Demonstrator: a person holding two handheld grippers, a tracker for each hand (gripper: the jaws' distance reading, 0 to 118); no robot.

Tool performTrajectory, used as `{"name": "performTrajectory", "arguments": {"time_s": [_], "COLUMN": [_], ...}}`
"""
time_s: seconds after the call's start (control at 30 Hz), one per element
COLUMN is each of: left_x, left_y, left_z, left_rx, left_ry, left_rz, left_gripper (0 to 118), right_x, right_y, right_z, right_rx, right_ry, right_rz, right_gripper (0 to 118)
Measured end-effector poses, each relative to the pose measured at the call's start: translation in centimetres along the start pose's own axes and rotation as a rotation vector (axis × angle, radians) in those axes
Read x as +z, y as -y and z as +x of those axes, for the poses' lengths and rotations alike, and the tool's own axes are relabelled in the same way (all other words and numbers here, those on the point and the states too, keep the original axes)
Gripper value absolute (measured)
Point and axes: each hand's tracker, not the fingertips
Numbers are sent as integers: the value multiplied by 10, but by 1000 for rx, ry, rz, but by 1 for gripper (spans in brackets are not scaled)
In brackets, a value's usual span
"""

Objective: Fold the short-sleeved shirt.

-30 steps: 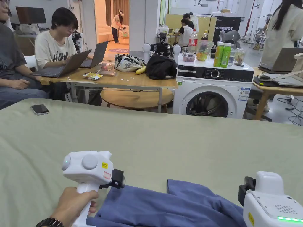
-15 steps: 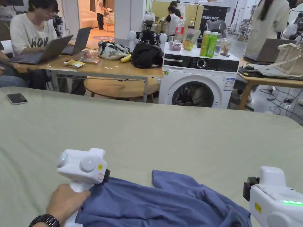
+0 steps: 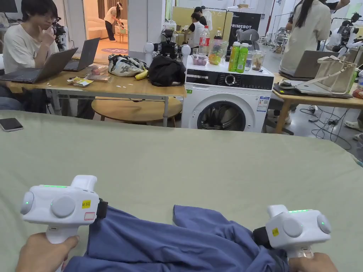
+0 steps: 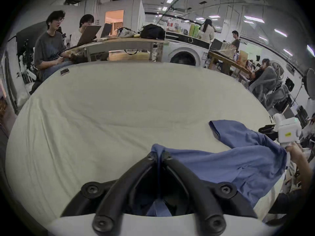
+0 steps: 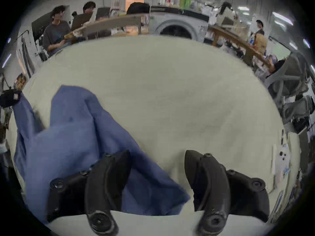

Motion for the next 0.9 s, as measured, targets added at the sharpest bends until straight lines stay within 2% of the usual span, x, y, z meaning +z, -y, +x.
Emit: {"name": "performTrajectory", "arguments": {"time_s": [0.07,0.1,0.17,0.2,0.3,0.57,0.77,0.9], "left_x": [1,1,1,3,8,55,97,126], "left_y": [6,10,13,13,12,-23,-60,-86], "left_z": [-1,-1,-1,1,-1,-24,-50,-55], "left_rx": [5,20,22,25,41,81,115,115], "left_ry": [-1,4,3,0,9,-29,-76,-88], "left_rz": [-8,-22,-21,-22,-21,108,189,233], "left_gripper": [0,0,0,0,0,0,0,0], "right_x": [4,6,9,8,17,116,170,203], "right_y": [3,2,1,-1,1,-21,-37,-46], "right_z": [-1,-2,-9,-12,-12,25,47,49], "right_rx": [-10,-15,4,29,50,-80,-110,-139], "right_ry": [11,12,9,24,43,160,213,223], "right_rz": [49,80,88,91,135,435,511,571], "right_gripper": [64,52,9,0,0,0,0,0]}}
